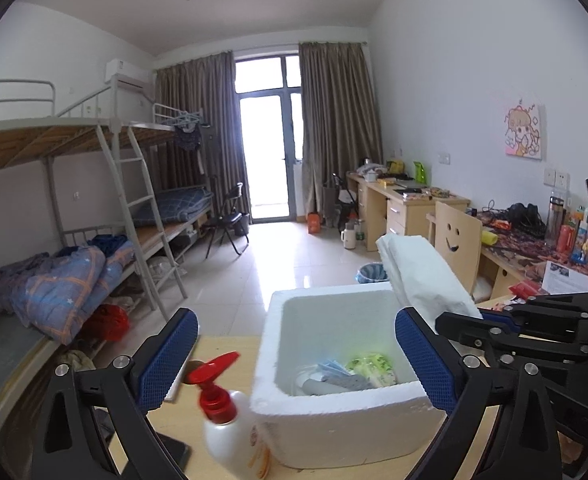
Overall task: Organize soft objects
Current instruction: 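Lower the tissue into the box and open the right tool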
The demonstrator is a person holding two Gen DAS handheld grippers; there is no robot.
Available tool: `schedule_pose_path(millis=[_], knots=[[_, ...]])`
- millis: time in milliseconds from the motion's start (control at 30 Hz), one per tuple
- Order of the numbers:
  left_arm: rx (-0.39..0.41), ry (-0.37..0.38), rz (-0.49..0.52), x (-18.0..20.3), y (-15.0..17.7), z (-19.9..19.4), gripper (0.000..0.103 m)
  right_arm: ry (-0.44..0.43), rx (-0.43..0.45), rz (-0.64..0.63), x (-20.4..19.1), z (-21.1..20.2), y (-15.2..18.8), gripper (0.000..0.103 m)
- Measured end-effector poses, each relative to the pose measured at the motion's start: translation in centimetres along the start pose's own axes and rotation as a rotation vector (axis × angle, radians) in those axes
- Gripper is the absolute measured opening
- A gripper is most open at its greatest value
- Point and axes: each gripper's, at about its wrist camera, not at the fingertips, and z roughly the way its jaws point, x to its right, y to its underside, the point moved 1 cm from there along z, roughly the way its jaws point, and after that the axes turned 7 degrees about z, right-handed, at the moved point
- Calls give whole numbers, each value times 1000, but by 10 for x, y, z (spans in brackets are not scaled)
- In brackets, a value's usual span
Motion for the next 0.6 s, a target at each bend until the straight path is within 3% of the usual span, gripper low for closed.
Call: schedule_pose_path(millis=[600], knots=[[11, -81, 1, -25, 10, -21, 100, -52, -26, -21, -23, 25, -5, 9]])
